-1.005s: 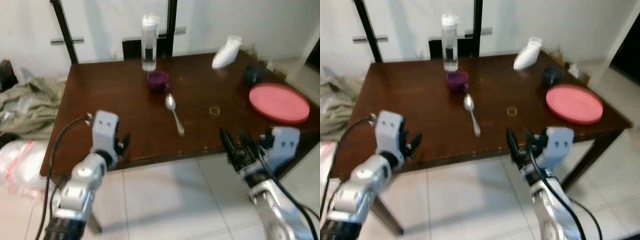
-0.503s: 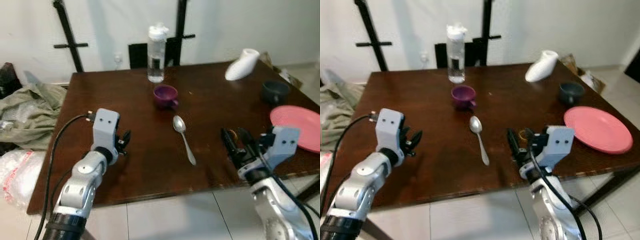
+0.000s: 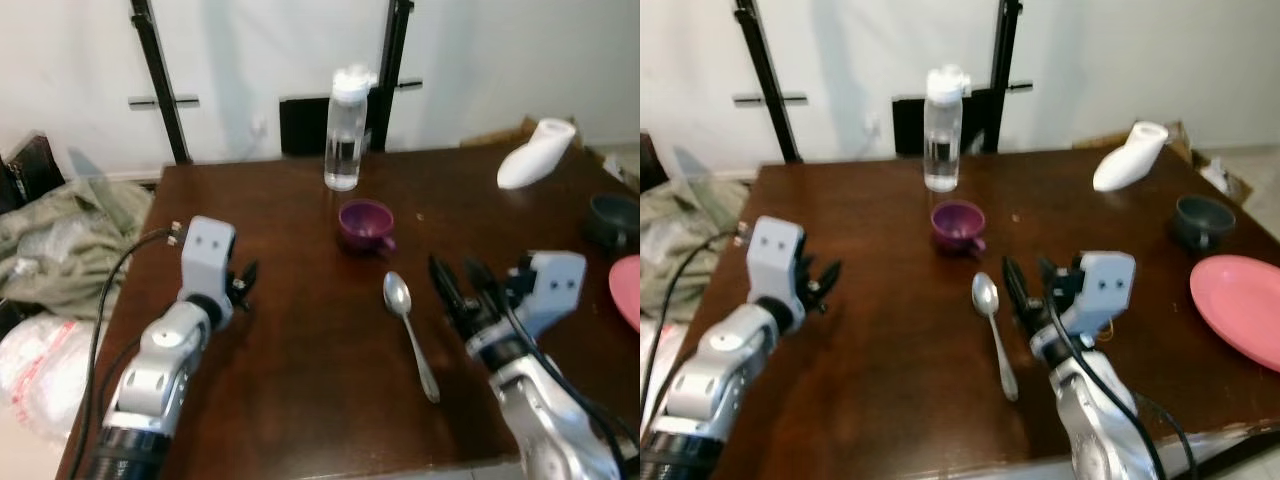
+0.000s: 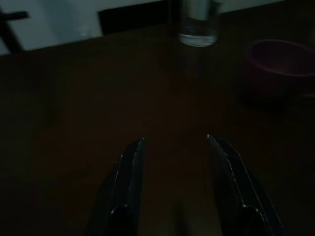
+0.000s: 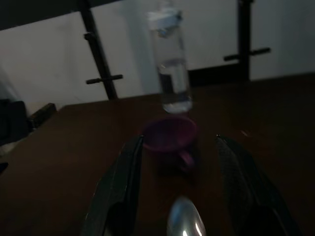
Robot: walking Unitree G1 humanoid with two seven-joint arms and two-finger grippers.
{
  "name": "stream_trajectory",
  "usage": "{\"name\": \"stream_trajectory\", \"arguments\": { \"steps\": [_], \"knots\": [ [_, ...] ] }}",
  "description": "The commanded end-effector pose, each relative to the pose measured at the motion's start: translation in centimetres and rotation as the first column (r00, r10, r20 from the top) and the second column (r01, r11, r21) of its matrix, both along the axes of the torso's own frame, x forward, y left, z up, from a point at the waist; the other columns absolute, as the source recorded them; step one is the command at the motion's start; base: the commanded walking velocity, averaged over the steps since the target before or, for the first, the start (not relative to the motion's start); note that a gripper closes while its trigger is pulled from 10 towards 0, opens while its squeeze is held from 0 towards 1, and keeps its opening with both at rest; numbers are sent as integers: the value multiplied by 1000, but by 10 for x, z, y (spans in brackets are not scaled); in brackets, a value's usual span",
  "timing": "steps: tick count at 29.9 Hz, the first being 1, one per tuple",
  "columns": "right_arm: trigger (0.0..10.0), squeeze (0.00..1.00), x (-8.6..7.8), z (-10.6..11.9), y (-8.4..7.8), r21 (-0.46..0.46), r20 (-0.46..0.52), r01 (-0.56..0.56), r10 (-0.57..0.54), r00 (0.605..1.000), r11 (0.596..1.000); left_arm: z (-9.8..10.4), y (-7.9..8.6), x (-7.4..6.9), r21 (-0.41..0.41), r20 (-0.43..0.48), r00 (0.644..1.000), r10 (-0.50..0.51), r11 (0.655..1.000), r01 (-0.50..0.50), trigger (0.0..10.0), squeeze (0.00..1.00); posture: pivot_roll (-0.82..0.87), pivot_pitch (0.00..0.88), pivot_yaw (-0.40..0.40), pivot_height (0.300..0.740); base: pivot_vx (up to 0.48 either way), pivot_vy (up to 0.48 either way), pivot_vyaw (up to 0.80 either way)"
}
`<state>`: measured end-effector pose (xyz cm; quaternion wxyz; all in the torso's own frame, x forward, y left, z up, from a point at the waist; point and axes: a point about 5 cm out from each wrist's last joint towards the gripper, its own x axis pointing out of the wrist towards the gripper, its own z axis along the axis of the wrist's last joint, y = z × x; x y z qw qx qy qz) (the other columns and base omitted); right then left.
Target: Setting the table
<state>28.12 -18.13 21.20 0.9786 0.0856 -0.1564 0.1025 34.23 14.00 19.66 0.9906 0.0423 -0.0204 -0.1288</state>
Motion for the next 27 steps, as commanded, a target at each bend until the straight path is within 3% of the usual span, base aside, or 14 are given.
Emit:
{"name": "stream_trajectory", "arguments": {
  "steps": [1,9,14,22,24,25,27],
  "knots": [
    [10000,0,-1,-7,3,-4,-23,-13,13,1000,1000,-6,6,-2,11,-28,1000,6,1000,-5,10000,0,34,99,89,740,0,0,0],
    [10000,0,2,-31,-1,-160,-173,-54,26,985,986,-7,3,-6,1,-27,999,-42,999,42,10000,0,35,97,86,740,0,0,0],
    [10000,0,4,-51,-16,-289,-265,-67,-13,964,955,-8,1,-10,15,-35,996,-86,996,87,10000,0,35,102,79,740,0,0,0],
    [10000,0,13,-54,-18,-300,-311,-128,29,950,945,-18,2,-16,109,-124,968,-220,966,233,10000,0,23,119,81,740,0,0,0],
    [10000,0,19,-54,-22,-310,-319,-100,-5,948,945,-18,-2,-19,121,-144,941,-306,939,323,10000,0,19,131,87,740,0,0,0],
    [10000,0,23,-55,-26,-313,-331,-84,-25,943,946,-15,-6,-23,143,-151,904,-400,896,421,10000,0,19,136,89,740,0,0,0],
    [10000,4,25,-58,-29,-319,-353,-91,-29,935,943,-11,-10,-25,157,-158,866,-475,854,497,10000,0,18,147,87,740,0,0,0]
  ]
}}
